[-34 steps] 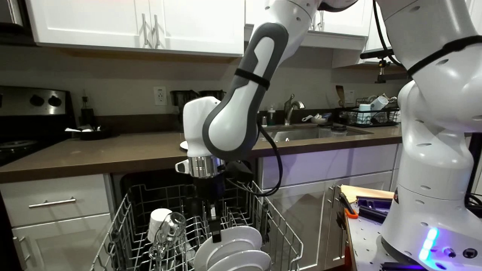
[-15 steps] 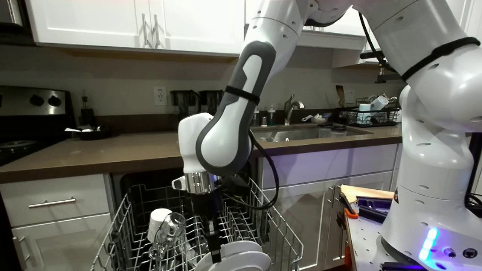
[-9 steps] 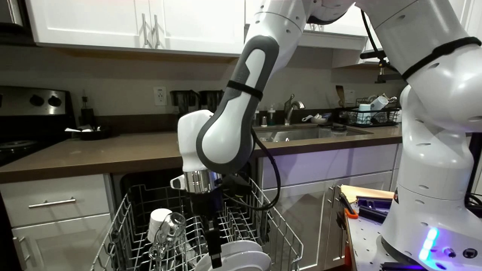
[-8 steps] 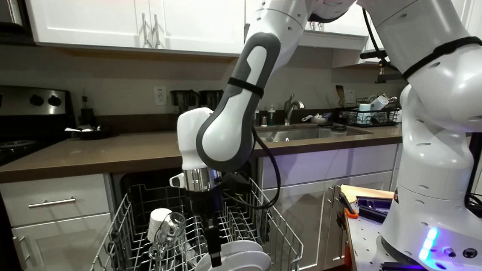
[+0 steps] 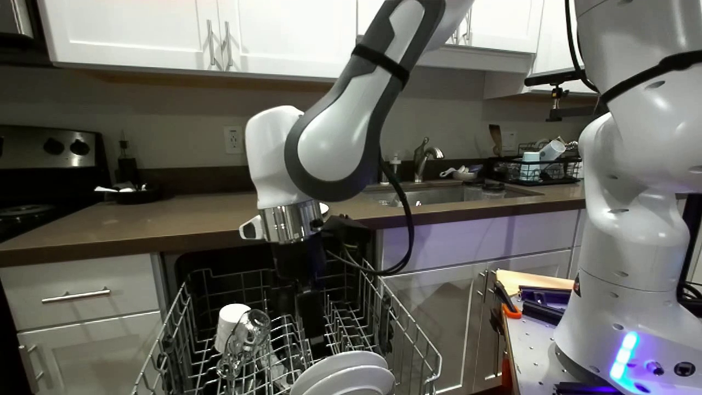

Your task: Put the plate on the left side of the dishwasher in line with the plate on the right

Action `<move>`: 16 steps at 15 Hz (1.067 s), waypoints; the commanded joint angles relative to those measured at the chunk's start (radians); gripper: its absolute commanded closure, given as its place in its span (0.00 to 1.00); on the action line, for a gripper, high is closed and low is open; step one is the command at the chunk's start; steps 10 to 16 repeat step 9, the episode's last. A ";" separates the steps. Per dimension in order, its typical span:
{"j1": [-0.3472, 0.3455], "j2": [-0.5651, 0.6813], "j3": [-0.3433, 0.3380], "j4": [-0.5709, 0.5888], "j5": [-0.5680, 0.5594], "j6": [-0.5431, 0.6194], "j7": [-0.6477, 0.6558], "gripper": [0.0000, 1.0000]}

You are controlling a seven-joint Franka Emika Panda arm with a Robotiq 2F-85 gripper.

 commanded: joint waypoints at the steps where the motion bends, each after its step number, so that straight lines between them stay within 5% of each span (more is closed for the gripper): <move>1: 0.053 -0.116 -0.027 -0.047 -0.040 -0.030 0.074 0.00; 16: 0.067 -0.093 -0.035 -0.017 -0.022 -0.017 0.045 0.00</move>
